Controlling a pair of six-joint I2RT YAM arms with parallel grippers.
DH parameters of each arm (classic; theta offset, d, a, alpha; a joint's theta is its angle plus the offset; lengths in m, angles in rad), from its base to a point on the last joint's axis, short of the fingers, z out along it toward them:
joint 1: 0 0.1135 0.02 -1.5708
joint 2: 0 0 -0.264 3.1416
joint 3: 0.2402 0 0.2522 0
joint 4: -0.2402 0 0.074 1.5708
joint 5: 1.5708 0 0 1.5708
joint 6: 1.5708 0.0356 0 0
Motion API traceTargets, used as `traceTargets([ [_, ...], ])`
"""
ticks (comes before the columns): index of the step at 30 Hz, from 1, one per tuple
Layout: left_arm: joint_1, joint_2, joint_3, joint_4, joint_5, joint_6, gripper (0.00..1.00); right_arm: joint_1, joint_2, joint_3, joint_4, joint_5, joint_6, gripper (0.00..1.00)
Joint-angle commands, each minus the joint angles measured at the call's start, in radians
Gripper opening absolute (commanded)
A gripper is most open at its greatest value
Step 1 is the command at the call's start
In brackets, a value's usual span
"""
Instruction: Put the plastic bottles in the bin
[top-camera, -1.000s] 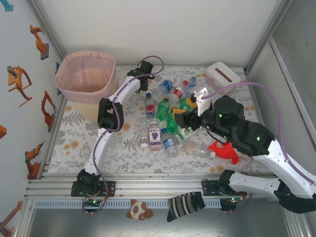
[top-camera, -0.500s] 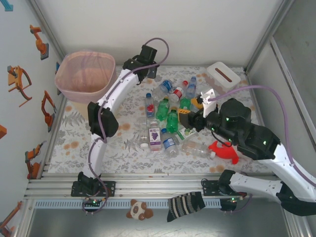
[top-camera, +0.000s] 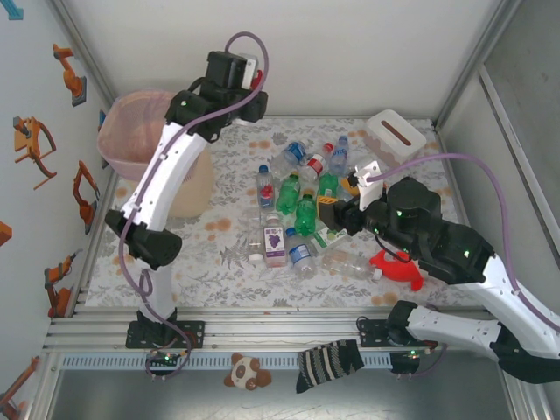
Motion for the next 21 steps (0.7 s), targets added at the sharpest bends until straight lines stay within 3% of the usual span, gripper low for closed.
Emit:
traceTargets([
  [1,0.045,-0.051,0.028,-0.125,0.019,0.057,0.60,0.007,0.002,-0.001,0.005,0.020,0.006,0.68],
  [12,0.283,-0.157,-0.025,-0.316,0.048,0.148,0.60,0.007,0.053,0.007,0.037,-0.021,-0.003,0.68],
  [21,0.464,-0.211,-0.239,-0.317,0.119,0.180,0.60,0.007,0.087,0.024,0.048,-0.043,-0.022,0.68],
])
